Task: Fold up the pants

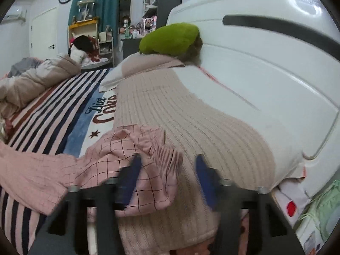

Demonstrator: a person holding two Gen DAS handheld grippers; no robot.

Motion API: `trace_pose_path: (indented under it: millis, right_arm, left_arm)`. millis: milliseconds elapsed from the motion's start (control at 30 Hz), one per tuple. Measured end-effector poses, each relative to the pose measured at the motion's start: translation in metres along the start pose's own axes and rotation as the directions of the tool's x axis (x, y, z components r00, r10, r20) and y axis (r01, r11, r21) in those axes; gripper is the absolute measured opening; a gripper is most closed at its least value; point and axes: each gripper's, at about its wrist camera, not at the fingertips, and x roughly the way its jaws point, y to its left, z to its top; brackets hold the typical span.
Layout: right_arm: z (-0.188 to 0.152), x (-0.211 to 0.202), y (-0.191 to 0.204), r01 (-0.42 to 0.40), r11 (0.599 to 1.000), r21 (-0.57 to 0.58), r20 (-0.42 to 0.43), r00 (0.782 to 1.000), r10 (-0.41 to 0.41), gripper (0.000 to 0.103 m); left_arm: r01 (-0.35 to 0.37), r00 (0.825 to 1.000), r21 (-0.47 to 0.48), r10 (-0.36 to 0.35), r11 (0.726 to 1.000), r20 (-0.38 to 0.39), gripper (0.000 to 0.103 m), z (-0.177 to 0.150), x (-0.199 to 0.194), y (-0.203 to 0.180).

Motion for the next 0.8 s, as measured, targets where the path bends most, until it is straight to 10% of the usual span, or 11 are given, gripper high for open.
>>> trace_pose_path:
  millis: [133, 467, 800]
  right_arm:
    - [0.007, -0.031, 0.011, 0.018, 1.0, -0.015, 0.091, 0.996, -0.016, 0.064]
    - [0.008, -0.052, 0.088, -0.257, 0.962, -0.091, 0.114, 0.957, 0.266, 0.065]
    - [0.002, -0.022, 0.129, -0.362, 0.926, -0.104, 0.037, 0.929, 0.368, 0.065]
  left_arm:
    - [0.006, 1.0, -0.045, -0.007, 0.999, -0.02, 0.078, 0.0, 0.005, 0.008]
    - [0.022, 0.999, -0.203, -0.016, 0.979, 0.033, 0.075, 0.029, 0.04, 0.036]
    - [-0.038, 0.99, -0.308, 0.077, 0.95, 0.115, 0.027, 0.077, 0.063, 0.057]
